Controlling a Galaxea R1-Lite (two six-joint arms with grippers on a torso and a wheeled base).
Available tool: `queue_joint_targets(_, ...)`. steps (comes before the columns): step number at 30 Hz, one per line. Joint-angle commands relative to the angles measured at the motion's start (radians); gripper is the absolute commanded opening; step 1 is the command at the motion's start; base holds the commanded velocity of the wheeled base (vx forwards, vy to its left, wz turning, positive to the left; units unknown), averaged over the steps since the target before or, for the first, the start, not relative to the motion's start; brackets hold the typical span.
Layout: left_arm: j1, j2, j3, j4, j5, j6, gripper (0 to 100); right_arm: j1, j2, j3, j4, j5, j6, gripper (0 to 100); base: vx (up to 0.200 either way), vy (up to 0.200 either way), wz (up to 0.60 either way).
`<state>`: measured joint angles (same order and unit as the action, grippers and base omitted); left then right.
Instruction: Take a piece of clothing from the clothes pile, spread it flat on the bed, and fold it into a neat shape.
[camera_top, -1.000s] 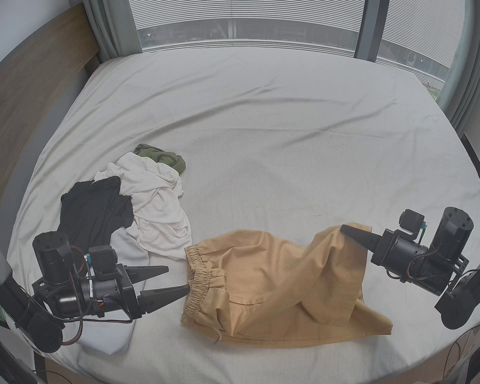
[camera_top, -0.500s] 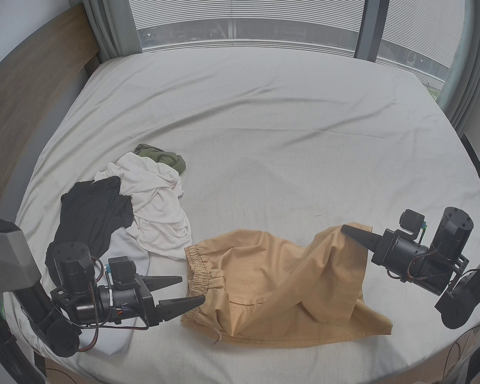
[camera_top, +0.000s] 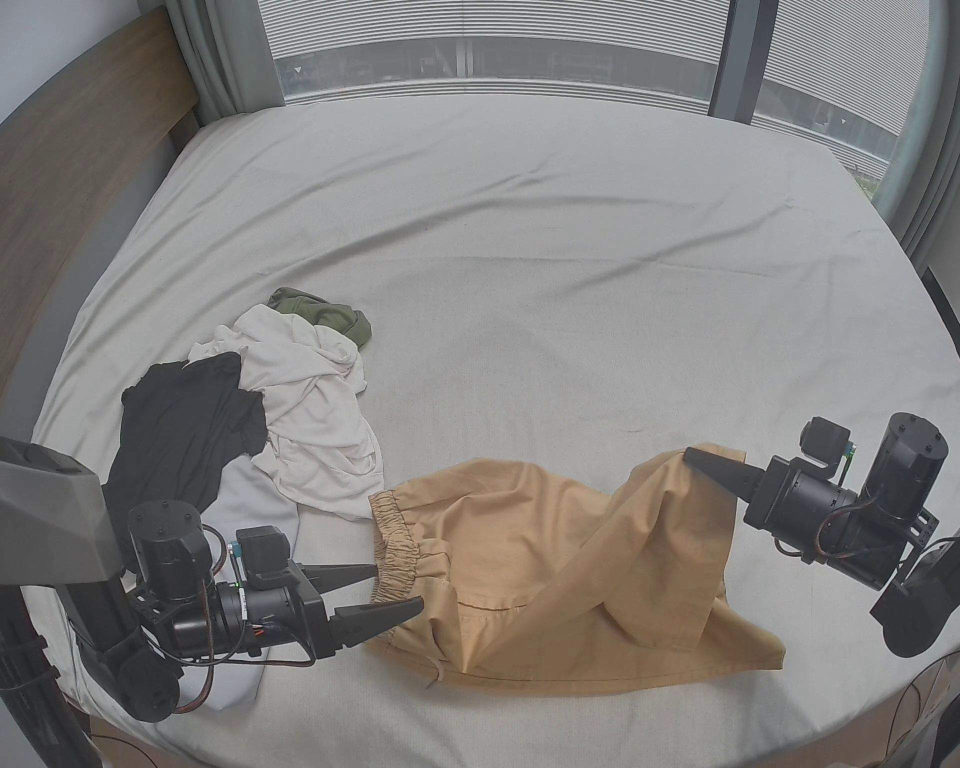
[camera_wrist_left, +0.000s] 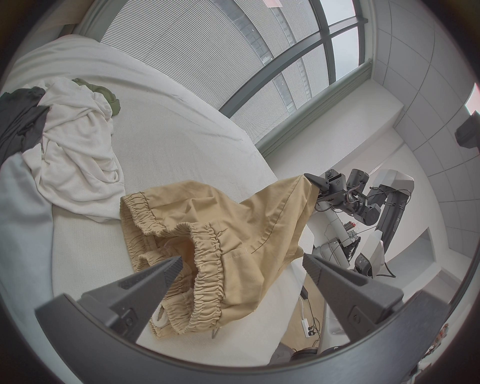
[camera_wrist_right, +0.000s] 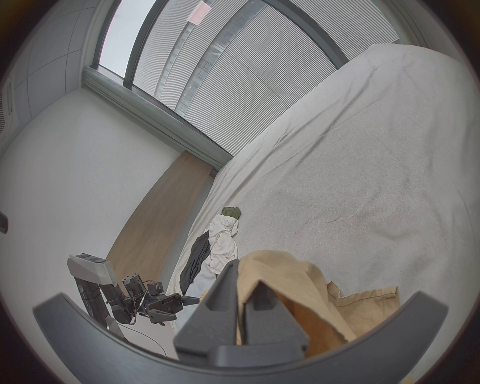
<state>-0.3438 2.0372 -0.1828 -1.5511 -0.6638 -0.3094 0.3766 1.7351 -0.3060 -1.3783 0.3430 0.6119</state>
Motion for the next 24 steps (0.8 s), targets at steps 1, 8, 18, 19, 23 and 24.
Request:
queue_joint_targets(1, -0.009, 0.000, -0.021, 0.000, 0.006, -0.027, 100, 0.002, 0.001, -0.001, -0.001, 0.001, 0.000, 0, 0.000, 0.000, 0.00)
queue_joint_targets(8, -0.049, 0.015, -0.072, 0.000, 0.004, -0.157, 100, 0.005, 0.003, -0.001, -0.001, -0.001, 0.000, 0, 0.000, 0.000, 0.00)
queue_joint_targets(18, -0.113, 0.067, -0.124, 0.000, 0.007, -0.237, 100, 0.008, 0.000, -0.001, -0.001, -0.001, 0.000, 0, 0.000, 0.000, 0.00)
queue_joint_targets(19, -0.115, 0.078, -0.129, 0.000, 0.009, -0.237, 100, 0.008, 0.000, -0.001, -0.002, -0.001, 0.000, 0, 0.000, 0.000, 0.00)
queue_joint_targets(23, -0.116, 0.092, -0.133, 0.000, 0.009, -0.235, 100, 0.008, -0.002, -0.001, -0.002, -0.001, 0.000, 0, 0.000, 0.000, 0.00)
queue_joint_targets(24, -0.116, 0.097, -0.138, 0.000, 0.009, -0.237, 100, 0.010, -0.002, -0.002, -0.002, -0.001, 0.000, 0, 0.000, 0.000, 0.00)
